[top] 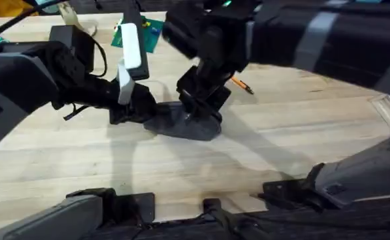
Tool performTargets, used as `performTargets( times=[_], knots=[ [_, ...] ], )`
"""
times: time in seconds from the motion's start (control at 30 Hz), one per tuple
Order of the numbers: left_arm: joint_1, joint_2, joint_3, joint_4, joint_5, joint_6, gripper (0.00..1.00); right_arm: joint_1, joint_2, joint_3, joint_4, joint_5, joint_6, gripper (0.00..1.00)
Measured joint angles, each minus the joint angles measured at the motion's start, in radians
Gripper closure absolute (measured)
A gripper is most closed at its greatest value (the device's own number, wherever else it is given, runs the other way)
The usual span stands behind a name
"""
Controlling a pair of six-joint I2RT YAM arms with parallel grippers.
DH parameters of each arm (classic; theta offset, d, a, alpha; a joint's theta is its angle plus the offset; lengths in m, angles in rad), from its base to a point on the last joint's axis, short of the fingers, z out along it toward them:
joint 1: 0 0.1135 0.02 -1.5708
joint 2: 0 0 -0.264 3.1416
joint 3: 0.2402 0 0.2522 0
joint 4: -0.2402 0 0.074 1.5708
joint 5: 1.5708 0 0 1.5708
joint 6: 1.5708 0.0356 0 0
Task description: Unzip the bag, pick up the pens from the table one at a time and place them inside, then zip the bag closed.
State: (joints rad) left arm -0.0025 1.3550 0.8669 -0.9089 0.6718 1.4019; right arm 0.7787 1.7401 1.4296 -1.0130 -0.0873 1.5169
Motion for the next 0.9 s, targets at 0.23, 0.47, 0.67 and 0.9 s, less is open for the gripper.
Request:
performTargets(
  times=[0.23,0.47,0.67,0.9],
  knots=[
    [0.0,0.0,0.0,-0.002,0.013,0.006,0.959,-0.065,-0.068,0.0,-0.001,-0.014,-0.26,0.968],
    [-0.001,0.0,0.0,-0.002,0.044,0.006,0.958,-0.129,-0.078,0.0,0.026,-0.051,-0.439,0.968],
    [0.001,0.0,0.0,-0.002,0.042,0.006,0.959,-0.142,-0.078,0.0,0.094,-0.104,-0.604,0.968],
    [0.001,0.0,0.0,-0.003,0.039,0.006,0.959,-0.129,-0.078,0.0,0.108,-0.135,-0.729,0.968]
  ],
)
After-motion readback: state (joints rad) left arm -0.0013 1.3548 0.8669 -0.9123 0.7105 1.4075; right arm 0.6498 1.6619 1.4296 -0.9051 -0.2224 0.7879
